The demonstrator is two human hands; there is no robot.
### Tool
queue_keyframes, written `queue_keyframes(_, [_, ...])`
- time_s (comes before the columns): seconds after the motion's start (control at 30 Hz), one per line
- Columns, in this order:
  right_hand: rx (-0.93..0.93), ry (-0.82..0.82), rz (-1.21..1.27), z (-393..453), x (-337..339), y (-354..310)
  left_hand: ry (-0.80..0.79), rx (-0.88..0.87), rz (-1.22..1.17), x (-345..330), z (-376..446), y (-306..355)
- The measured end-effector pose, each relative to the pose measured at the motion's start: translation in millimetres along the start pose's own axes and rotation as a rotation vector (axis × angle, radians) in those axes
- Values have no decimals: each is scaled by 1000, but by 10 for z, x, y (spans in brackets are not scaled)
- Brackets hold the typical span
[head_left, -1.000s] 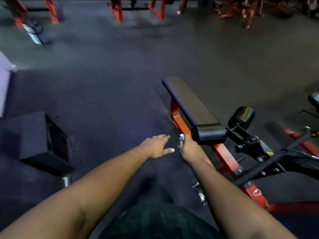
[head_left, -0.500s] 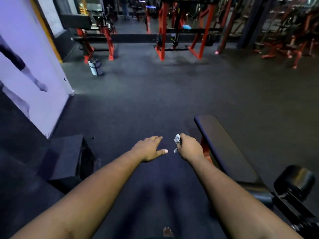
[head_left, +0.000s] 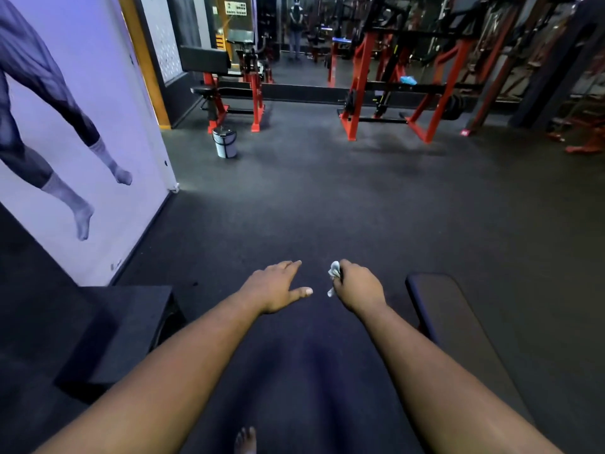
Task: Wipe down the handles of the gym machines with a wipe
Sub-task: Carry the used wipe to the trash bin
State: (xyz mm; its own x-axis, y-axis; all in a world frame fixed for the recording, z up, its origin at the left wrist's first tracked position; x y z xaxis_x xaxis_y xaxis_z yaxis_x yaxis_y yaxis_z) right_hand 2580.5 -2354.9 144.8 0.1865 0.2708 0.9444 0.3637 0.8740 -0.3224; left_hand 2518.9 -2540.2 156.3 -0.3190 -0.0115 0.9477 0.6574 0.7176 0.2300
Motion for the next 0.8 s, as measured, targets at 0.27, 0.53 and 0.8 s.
queue_keyframes(0.27, [52, -4, -18, 1531, -395, -683, 28, 44, -46, 425, 1077, -1182])
queue_keyframes(0.53, [76, -13, 17, 2914, -583, -1311, -11, 64, -35, 954, 2109, -2114])
queue_keyframes(0.8, [49, -54, 24, 4448, -971, -1072, -33, 81, 19, 1224, 3564, -2637])
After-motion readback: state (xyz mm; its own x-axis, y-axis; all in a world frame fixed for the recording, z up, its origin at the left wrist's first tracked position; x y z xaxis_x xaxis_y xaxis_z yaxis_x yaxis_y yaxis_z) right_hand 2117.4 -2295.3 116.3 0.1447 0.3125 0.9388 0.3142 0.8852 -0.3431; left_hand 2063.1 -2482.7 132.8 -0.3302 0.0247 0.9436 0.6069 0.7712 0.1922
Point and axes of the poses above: each hand's wrist, its own z-axis towards the middle knuckle, its own x-axis out of the back of the hand, y = z × x, the point moved 7 cm from there along z, towards the middle knuckle, and after that the axes turned 2 degrees about -x, right-handed, at the moved point
